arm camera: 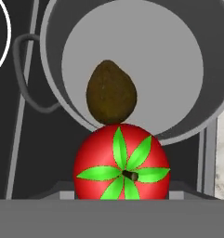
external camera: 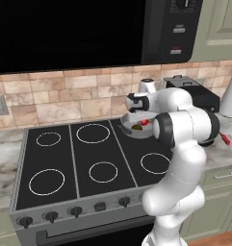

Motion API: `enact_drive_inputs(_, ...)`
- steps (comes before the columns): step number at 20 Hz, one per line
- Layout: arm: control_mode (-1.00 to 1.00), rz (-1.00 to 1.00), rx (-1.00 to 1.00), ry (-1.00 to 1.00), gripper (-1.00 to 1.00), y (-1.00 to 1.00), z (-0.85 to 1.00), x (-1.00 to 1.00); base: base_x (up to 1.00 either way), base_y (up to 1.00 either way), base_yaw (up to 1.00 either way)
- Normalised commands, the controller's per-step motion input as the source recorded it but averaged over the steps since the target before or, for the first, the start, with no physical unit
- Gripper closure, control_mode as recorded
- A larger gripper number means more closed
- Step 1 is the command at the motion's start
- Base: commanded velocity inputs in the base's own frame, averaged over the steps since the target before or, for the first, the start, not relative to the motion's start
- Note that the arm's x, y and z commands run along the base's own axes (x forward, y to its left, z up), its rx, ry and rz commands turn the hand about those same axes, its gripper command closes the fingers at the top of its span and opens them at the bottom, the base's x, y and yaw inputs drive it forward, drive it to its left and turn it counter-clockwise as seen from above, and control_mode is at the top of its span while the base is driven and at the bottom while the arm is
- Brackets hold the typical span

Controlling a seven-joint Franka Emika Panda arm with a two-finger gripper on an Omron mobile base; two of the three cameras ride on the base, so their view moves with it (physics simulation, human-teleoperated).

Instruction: Put the tomato and avocado in the pot. Retrieve the spatula and lightly stir the vegetables in the pot.

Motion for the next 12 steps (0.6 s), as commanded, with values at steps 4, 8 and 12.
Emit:
enact_drive_inputs(4,-1.00,0.08,0.00,0.00,1.00,0.00,-0.26,0.45,0.00,0.00,0.00)
enact_drive_inputs(8,-1.00,0.07,0.00,0.00,1.00,0.00,-0.32,0.50,0.00,0.00,0.00)
enact_drive_inputs(12,-1.00,0.07,0.00,0.00,1.00,0.00,-0.37,0.49,0.00,0.00,0.00)
